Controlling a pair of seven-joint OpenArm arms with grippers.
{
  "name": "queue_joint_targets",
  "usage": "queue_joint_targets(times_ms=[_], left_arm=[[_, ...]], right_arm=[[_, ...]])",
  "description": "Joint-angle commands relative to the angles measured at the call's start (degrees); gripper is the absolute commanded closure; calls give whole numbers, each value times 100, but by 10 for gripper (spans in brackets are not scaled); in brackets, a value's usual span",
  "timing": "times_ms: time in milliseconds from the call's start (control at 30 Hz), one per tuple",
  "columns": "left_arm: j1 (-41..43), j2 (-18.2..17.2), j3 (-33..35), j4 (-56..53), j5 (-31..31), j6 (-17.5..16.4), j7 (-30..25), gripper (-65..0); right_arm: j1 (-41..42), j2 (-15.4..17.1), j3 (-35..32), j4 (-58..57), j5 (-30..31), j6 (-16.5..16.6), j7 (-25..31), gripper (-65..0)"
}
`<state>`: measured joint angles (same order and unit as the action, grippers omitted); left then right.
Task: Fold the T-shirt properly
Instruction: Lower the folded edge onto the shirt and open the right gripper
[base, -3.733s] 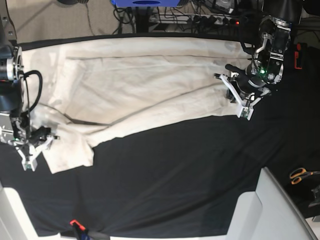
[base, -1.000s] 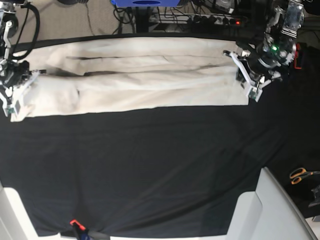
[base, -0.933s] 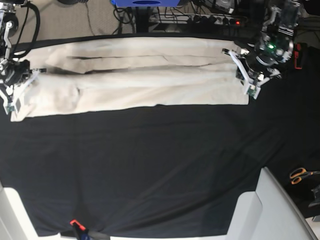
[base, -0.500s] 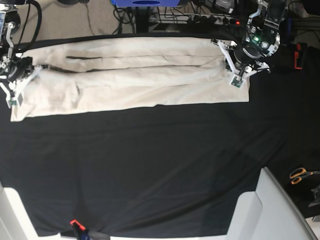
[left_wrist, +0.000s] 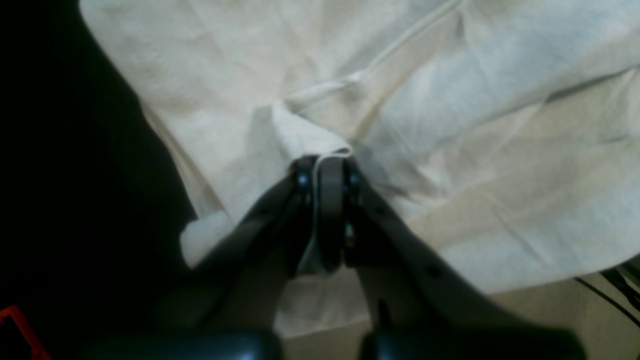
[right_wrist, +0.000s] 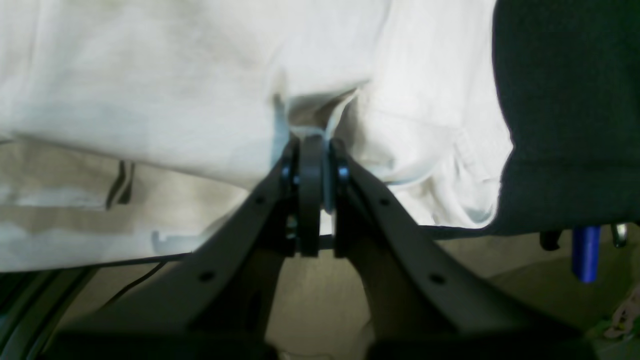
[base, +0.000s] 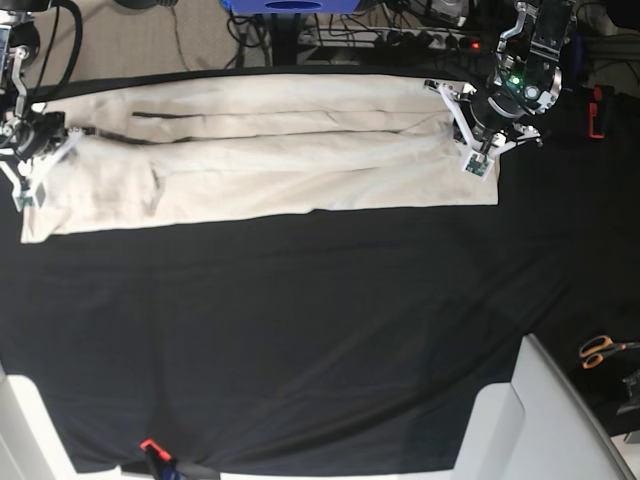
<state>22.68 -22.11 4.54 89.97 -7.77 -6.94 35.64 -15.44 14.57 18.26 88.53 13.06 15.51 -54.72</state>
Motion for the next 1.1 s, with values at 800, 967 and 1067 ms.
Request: queue_joint_targets(times_ms=[800, 967, 1067], left_arm=[[49, 0, -1135, 1847, -45, 57, 889, -244], [-400, 580, -766, 1328, -1, 48, 863, -99], [-646, 738, -502, 712, 17, 48, 625, 0]], right_arm=[[-78, 104, 60, 1516, -27, -1256, 175, -350], [643, 121, 16, 786, -27, -650, 843, -341], [1127, 121, 33, -31, -27, 405, 949, -185]])
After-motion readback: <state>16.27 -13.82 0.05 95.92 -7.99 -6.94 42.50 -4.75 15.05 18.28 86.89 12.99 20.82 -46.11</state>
